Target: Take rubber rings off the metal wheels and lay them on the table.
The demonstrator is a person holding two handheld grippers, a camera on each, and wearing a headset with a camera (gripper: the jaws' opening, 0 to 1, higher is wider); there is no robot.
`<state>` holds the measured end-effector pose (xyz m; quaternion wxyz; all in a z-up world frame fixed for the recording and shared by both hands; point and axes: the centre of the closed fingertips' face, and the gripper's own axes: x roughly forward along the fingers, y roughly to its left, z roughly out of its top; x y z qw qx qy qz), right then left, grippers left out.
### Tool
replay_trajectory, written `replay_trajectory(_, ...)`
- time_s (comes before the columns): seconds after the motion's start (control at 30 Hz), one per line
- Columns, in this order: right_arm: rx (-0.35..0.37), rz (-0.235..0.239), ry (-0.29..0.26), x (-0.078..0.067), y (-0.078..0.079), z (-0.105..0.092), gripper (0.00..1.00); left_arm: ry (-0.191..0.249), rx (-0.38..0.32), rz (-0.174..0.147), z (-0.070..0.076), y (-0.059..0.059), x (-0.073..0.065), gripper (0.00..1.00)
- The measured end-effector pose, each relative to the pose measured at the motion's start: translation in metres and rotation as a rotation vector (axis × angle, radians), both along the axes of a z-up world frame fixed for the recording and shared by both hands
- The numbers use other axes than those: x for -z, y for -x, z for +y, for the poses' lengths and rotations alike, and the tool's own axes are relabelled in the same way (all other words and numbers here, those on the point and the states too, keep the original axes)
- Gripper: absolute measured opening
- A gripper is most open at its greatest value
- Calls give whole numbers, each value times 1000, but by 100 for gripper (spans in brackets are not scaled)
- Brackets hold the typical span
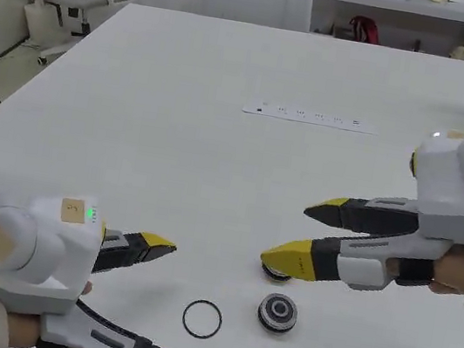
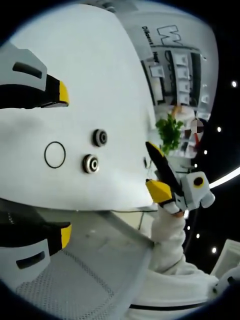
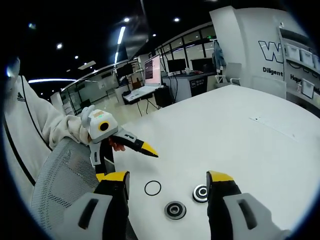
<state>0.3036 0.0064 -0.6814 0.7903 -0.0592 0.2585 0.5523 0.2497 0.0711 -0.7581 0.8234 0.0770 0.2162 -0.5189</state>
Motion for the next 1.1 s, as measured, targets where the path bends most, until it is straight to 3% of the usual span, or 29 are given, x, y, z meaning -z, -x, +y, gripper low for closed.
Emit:
replay_trajectory(0.17,-10,-5,-12,-2,-1,-11,62,7,-12,3,2,-2,-1,96)
replay_trajectory(0.27,-7,-13,-10,-1,-4,-19,62,57,-38,21,1,-6,-9,96)
replay_trajectory(0.37,-11,-22,-11,2,-7,-27,62,95,-59,20,3,-11,-17,96)
replay_trajectory(0.53,0,-18,-15,9,-9,-36,64,115,-96,18,8,-18,-26,96)
replay_trajectory(0.67,2,-6,-24,14,-7,-40,65,126,-108,-8,12,-21,-39,97)
replay_trajectory(0.9,7,1,8,29,-5,-47,64,152,-133,-36,18,-27,-64,97)
replay_trajectory(1.1,14,13,23,40,-2,-53,63,115,-125,-68,17,-29,-79,97)
